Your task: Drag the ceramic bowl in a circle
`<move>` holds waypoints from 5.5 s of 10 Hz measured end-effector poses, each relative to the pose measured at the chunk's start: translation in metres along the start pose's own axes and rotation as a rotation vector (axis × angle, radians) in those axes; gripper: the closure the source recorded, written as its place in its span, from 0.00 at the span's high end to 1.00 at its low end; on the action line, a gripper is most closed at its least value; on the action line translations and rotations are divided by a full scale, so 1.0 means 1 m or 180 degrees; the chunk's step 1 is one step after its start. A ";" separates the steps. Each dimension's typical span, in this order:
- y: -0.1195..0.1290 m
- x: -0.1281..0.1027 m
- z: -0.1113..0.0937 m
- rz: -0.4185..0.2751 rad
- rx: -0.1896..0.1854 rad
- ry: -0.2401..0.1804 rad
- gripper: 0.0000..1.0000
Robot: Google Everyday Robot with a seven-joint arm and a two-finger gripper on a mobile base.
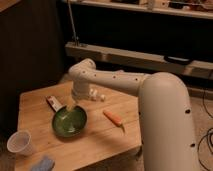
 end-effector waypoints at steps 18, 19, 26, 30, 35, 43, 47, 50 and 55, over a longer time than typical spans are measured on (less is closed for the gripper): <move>0.000 0.000 0.000 0.0000 0.0000 0.0002 0.80; 0.000 0.000 0.000 0.0000 0.0000 0.0002 0.80; 0.006 -0.016 0.012 0.0208 0.0003 0.0013 0.80; 0.007 -0.035 0.037 0.0499 0.0042 -0.0146 0.80; 0.008 -0.049 0.061 0.0697 0.0270 -0.0195 0.75; 0.007 -0.048 0.069 0.0696 0.0388 -0.0188 0.18; 0.017 -0.060 0.023 0.0731 0.0003 -0.0174 0.18; 0.023 -0.096 0.007 0.0756 -0.0182 -0.0379 0.18; 0.007 -0.190 0.015 0.0777 -0.0082 -0.0923 0.18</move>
